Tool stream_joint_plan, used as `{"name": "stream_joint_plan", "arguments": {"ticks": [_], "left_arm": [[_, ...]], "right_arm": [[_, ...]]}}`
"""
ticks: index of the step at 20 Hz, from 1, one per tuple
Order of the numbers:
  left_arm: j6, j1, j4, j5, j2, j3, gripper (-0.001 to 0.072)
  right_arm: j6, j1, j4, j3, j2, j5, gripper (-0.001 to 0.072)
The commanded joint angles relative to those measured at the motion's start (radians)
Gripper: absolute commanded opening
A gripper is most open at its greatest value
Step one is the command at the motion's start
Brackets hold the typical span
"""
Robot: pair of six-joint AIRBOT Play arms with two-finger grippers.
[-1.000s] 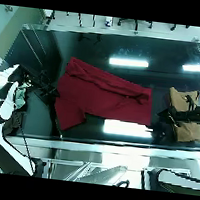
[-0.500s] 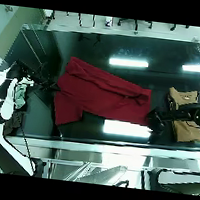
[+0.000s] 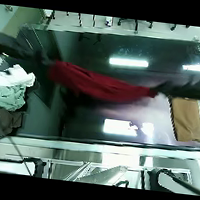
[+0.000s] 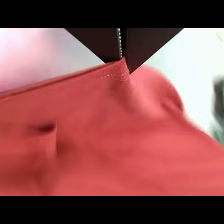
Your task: Fold the shirts.
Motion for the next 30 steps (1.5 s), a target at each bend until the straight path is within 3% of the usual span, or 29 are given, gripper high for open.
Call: {"name": "stream_joint_plan", "arguments": {"ticks": [1,4,7,10,12,16,19,25,28,30], "left_arm": [[-0.002,-0.002,-0.050,-0.167,0.328,0.167,0.0014],[-0.014,-0.002,0.022,-0.381,0.616,0.248,0.0013],[-0.101,-0.002,0.194,-0.528,0.847,0.168,0.0013],[-0.156,-0.002,0.363,-0.538,0.965,0.063,0.0013],[-0.163,-0.002,0.395,-0.504,0.965,-0.002,0.0013],[-0.162,-0.002,0.298,-0.372,0.807,-0.117,0.0014],[-0.130,-0.004,0.148,-0.339,0.621,-0.229,0.0014],[-0.034,-0.103,0.133,-0.448,0.177,-0.456,0.0014],[-0.024,-0.108,0.132,-0.556,-0.082,-0.461,0.0014],[-0.025,-0.103,0.130,-0.552,-0.262,-0.361,0.0014]], "right_arm": [[0.031,-0.044,0.068,0.310,0.310,0.061,0.0022],[0.031,-0.111,0.011,0.539,0.491,0.203,0.0021],[0.031,-0.163,-0.031,0.639,0.584,0.263,0.0022],[0.040,-0.171,-0.071,0.645,0.604,0.248,0.0022],[0.079,-0.171,-0.074,0.632,0.563,0.201,0.0022],[0.090,-0.160,0.003,0.524,0.434,0.059,0.0022],[0.061,-0.059,-0.016,0.325,0.330,0.050,0.0022],[0.008,0.074,-0.105,-0.074,0.006,0.366,0.0022],[-0.002,0.075,-0.065,-0.089,-0.230,0.494,0.0022],[-0.016,0.068,0.001,-0.060,-0.364,0.566,0.0021]]}}
